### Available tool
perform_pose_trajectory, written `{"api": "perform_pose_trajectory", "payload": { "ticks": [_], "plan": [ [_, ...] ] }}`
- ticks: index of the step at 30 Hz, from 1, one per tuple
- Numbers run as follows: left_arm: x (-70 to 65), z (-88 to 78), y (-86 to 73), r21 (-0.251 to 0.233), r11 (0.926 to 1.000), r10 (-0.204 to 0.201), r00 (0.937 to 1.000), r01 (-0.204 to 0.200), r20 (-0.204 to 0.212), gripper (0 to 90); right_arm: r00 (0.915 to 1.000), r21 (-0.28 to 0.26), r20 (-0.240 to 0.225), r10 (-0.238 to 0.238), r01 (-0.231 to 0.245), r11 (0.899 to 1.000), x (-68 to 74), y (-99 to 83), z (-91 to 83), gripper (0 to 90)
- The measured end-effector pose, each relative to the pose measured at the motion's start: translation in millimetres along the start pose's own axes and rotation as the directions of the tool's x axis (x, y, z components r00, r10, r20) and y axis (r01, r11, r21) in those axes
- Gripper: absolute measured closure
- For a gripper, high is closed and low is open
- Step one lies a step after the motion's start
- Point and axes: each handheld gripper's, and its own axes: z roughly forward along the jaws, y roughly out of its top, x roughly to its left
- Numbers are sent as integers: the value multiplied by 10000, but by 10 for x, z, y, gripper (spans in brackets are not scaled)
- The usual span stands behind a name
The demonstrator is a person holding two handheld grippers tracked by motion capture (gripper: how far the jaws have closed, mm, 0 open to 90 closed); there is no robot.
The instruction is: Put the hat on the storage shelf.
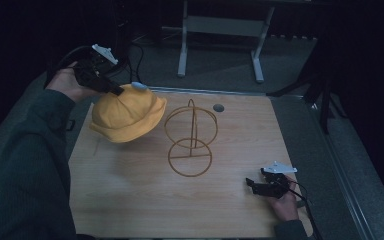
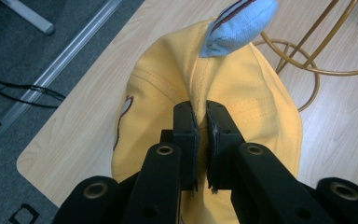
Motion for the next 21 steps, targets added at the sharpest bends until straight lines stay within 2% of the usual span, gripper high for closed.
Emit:
{"api": "perform_pose_trajectory", "payload": {
  "ticks": [21],
  "plan": [
    [-35,-112,28,-247,9993,278,9995,-274,160,841,10000,-3,0,-5,5,10000,-1,0,0,227]
  ]
}}
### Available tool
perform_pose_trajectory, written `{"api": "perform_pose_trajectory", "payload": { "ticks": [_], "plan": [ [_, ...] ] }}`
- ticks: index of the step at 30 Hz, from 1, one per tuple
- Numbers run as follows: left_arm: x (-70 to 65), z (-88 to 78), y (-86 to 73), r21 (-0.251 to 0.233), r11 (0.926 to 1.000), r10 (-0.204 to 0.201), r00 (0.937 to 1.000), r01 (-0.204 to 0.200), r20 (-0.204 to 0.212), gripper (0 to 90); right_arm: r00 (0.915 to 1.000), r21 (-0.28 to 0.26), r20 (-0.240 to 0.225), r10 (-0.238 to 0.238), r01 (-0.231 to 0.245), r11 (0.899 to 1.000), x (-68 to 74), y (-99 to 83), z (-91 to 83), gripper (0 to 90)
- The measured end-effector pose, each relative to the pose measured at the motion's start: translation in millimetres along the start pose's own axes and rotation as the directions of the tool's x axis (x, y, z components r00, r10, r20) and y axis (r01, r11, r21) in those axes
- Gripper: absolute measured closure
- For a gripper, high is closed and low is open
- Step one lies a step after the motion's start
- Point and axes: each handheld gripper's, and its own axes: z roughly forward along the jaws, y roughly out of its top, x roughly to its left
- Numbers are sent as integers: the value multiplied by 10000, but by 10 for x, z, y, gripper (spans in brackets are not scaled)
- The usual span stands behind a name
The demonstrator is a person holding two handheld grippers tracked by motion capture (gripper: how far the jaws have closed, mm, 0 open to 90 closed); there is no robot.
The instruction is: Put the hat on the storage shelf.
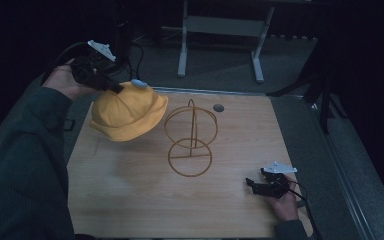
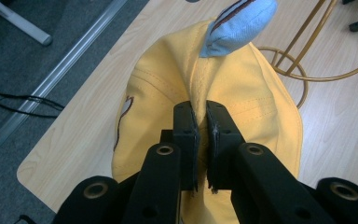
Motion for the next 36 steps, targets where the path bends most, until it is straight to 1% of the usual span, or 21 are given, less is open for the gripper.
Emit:
{"api": "perform_pose_trajectory", "payload": {
  "ticks": [3,15,17,22,27,30,36],
  "plan": [
    [-8,-14,-1,20,10000,36,10000,-36,-6,841,10000,-1,-1,1,-1,10000,0,0,0,227],
    [-103,-71,99,37,9985,551,9985,-551,28,841,10000,14,-6,-2,2,10000,1,-1,-2,227],
    [-113,-82,107,-42,9984,563,9984,-563,36,841,10000,14,-7,-7,7,10000,1,-1,-2,228],
    [-116,-115,113,-64,9982,594,9982,-594,21,841,10000,8,-9,1,-1,10000,2,-1,-2,227],
    [-123,-152,120,-221,9980,599,9982,-598,41,841,10000,11,-16,-11,11,10000,2,-2,-3,228],
    [-131,-172,137,-261,9975,661,9978,-660,32,841,10000,13,-16,-12,12,10000,3,-3,-4,227],
    [-144,-219,186,-490,9964,701,9975,-695,93,841,10000,13,-20,-22,22,10000,3,-4,-5,228]
  ]
}}
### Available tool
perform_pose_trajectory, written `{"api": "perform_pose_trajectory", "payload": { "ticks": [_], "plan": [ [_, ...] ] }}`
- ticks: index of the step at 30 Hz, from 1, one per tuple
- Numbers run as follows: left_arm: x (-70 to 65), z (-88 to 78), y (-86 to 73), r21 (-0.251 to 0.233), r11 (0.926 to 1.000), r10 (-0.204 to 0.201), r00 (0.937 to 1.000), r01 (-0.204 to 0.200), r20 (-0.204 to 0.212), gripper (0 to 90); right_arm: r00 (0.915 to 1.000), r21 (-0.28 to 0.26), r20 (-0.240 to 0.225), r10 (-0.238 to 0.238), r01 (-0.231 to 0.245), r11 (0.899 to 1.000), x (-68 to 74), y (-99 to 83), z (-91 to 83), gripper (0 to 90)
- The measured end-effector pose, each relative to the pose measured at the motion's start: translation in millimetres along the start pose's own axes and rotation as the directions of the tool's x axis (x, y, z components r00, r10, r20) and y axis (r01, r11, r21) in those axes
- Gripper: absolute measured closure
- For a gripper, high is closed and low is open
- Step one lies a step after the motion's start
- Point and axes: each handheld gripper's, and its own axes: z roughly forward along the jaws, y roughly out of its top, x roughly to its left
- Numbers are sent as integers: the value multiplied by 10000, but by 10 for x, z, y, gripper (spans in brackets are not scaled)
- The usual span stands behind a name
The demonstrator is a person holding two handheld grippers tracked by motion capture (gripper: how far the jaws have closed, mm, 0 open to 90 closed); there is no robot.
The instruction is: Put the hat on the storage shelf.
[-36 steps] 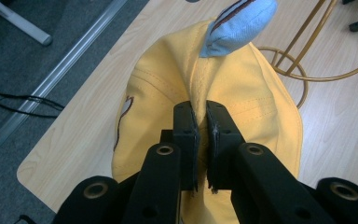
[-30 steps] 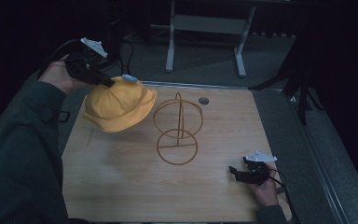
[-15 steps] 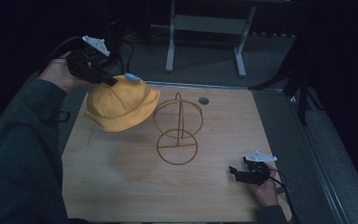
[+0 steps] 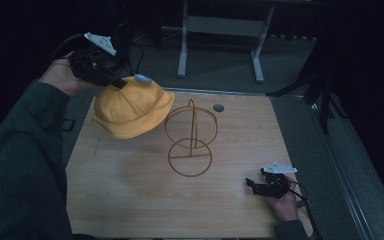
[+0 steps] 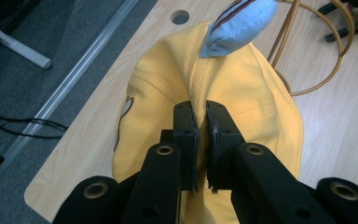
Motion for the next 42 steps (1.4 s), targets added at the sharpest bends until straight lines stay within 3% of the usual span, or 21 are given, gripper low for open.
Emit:
{"api": "perform_pose_trajectory", "payload": {
  "ticks": [16,21,29,37,42],
  "plan": [
    [-55,9,137,-168,9995,286,9995,-283,162,841,10000,8,-13,-1,1,10000,3,-4,-4,228],
    [-84,-24,188,-665,9974,307,9990,-284,340,841,10000,-4,-12,1,-1,10000,5,-5,-5,228],
    [-153,-36,295,-955,9942,553,9972,-503,507,841,10000,1,-6,-1,1,10000,5,-6,-6,228],
    [-266,47,455,-1322,9888,801,9938,-694,770,841,10000,-1,-6,0,0,10000,6,-6,-6,228],
    [-395,194,608,-1046,9883,1204,9891,-1113,850,840,10000,-8,1,-34,34,10000,3,-6,-6,228]
  ]
}}
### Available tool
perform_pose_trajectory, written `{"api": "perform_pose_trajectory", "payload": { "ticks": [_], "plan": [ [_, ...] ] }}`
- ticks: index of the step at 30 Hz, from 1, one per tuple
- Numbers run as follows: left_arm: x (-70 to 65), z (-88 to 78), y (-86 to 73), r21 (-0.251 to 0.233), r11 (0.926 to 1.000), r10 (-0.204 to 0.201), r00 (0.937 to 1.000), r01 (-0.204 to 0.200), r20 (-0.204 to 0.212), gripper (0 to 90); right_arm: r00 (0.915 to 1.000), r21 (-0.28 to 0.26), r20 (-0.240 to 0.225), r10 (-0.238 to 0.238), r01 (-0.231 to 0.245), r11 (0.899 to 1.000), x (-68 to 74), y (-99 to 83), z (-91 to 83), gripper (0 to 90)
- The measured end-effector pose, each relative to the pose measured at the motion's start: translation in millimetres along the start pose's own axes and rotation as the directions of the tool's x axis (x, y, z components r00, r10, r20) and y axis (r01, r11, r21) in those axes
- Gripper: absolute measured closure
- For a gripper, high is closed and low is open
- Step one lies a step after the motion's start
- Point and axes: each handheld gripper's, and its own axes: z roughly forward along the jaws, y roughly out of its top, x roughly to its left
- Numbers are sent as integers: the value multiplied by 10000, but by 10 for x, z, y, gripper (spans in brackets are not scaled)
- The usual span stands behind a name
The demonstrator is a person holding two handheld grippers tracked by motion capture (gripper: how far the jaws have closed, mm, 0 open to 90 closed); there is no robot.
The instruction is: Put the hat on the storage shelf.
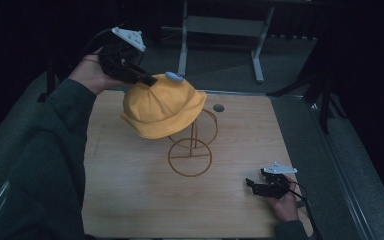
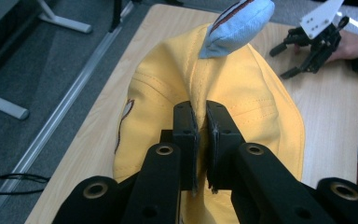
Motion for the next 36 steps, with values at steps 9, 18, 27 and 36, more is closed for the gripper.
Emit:
{"api": "perform_pose_trajectory", "payload": {
  "ticks": [9,18,27,36],
  "plan": [
    [-141,377,223,220,9991,367,9989,-374,307,834,10000,9,-9,7,-7,10000,0,1,-1,228],
    [-282,737,401,185,9975,674,9970,-682,393,820,10000,-2,-3,-11,11,10000,-2,1,0,228],
    [-400,995,455,189,9964,809,9948,-822,616,789,10000,5,-27,-22,22,10000,-2,-1,-2,227],
    [-449,1124,445,589,9940,874,9930,-922,796,743,10000,-10,-30,-37,37,10000,-2,-1,-2,227]
  ]
}}
